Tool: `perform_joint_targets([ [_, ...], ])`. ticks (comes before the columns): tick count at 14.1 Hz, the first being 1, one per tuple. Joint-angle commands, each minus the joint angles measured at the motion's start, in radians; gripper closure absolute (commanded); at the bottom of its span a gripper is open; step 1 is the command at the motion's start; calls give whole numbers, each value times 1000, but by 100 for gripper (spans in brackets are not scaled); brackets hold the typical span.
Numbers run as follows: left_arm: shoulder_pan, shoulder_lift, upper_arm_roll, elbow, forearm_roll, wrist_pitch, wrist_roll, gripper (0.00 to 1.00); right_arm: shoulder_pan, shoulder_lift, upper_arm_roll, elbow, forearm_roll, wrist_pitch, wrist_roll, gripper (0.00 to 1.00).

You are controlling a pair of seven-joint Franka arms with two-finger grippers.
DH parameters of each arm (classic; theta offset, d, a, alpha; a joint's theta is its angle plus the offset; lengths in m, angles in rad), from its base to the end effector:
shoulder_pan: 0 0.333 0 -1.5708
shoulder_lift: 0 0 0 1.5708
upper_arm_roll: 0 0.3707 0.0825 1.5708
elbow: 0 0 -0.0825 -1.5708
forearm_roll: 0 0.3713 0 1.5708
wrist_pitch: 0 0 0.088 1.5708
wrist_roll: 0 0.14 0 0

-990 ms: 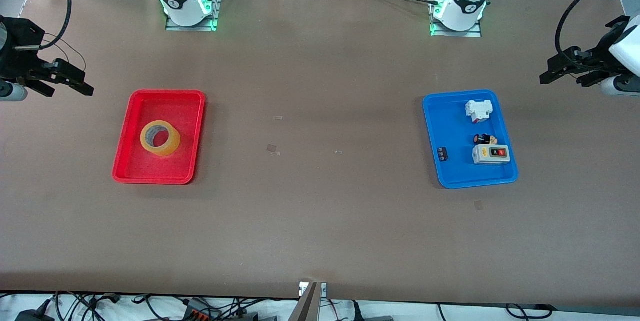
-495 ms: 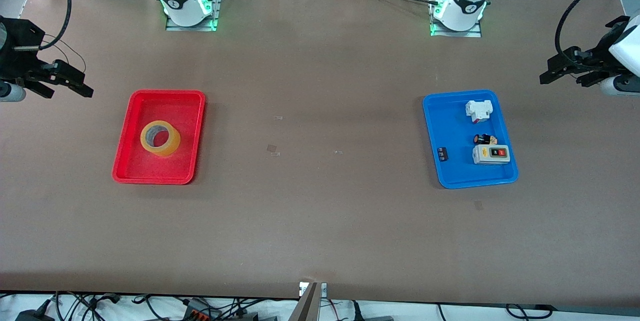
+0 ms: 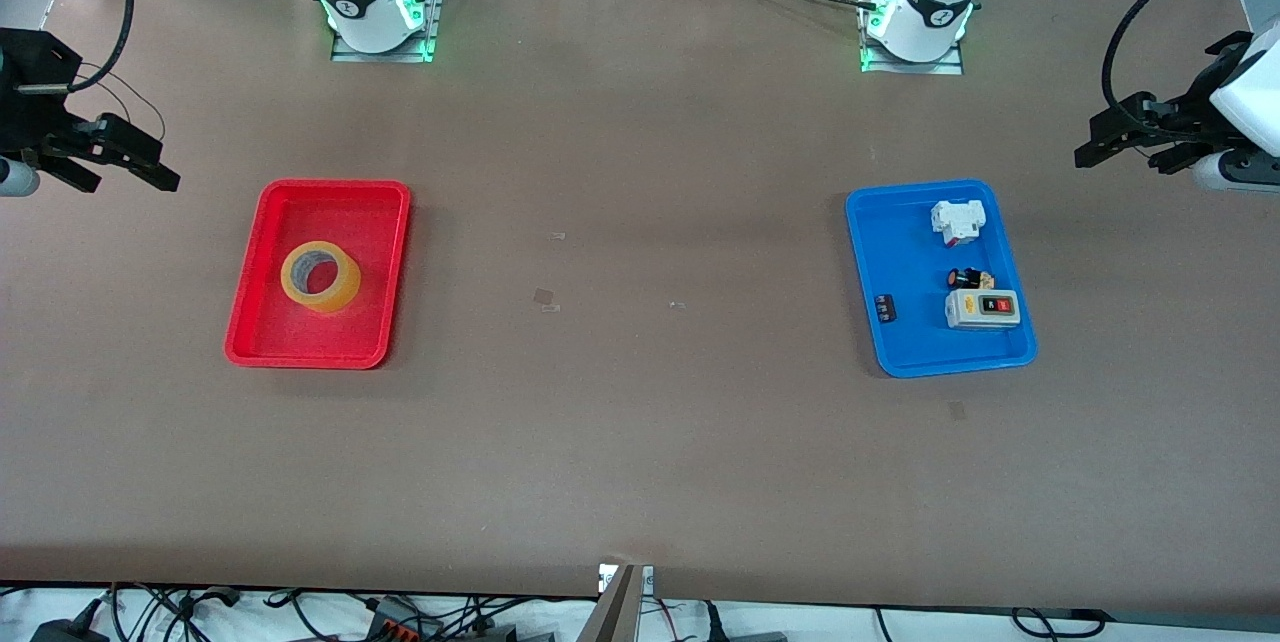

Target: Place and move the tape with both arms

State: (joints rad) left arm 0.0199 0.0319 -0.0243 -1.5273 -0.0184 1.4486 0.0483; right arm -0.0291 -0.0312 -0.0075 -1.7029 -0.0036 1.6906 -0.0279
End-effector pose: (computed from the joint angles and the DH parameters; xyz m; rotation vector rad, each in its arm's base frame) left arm 0.5366 -0.0049 0.6389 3.1142 -0.0840 -0.1717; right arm 0.5389 -0.0203 0.6125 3.1375 -0.0130 0.0295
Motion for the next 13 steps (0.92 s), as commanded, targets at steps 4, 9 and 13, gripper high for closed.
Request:
perform_joint_targets([
  [4,3,-4,-5,3,6,-11,10,0,-29,-38,34,-32,5,1,-3,0],
  [9,5,-4,-6,3,6,-10,10,0,-26,-47,35,-52,5,-11,-3,0],
  [13,18,-4,-19,3,6,-10,10,0,-26,-58,37,-52,5,-23,0,0],
])
